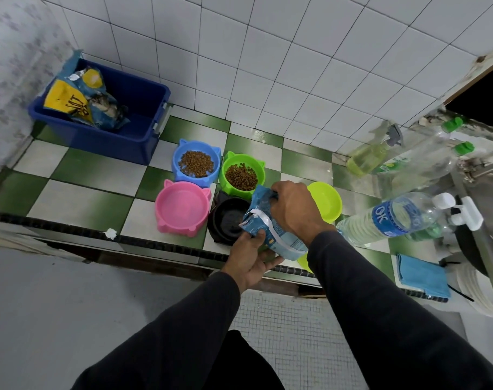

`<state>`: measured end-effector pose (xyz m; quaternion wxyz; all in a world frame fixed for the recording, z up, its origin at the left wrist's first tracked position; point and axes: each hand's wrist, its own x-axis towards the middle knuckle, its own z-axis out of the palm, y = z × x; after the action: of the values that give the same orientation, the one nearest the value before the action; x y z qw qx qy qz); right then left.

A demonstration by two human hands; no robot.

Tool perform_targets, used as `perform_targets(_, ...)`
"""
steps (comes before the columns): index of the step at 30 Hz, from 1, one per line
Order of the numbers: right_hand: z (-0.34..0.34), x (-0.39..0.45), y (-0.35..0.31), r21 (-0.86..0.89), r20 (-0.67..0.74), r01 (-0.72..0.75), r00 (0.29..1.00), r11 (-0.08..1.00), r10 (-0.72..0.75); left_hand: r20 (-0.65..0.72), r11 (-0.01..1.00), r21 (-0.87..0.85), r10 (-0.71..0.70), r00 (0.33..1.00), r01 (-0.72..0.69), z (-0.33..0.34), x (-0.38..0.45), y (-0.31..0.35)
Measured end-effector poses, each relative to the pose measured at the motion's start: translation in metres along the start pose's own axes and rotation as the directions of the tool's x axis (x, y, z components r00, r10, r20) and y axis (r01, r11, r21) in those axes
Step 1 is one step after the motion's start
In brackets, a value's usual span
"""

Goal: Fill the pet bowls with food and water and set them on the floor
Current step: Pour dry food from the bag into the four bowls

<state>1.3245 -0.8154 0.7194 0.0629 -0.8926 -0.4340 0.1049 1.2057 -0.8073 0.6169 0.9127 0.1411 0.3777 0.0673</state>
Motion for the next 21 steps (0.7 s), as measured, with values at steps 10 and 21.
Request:
perform_targets(10,-0.0010,0.0046,-0.0057,0.001,0.039,-0.002,0.999,1.000,0.002,0.010,1.000,-0.020,-0.012,1.000,0.013,-0.0003,-0.0007,-0.0004)
perform_targets(21,-0.0005,0.0068,-0.0036,0.009,0.034,0.000,0.999,1.000,0.000,0.022,1.000,-0.007,-0.010,1.000,0.010,0.0036,-0.0021,0.0012)
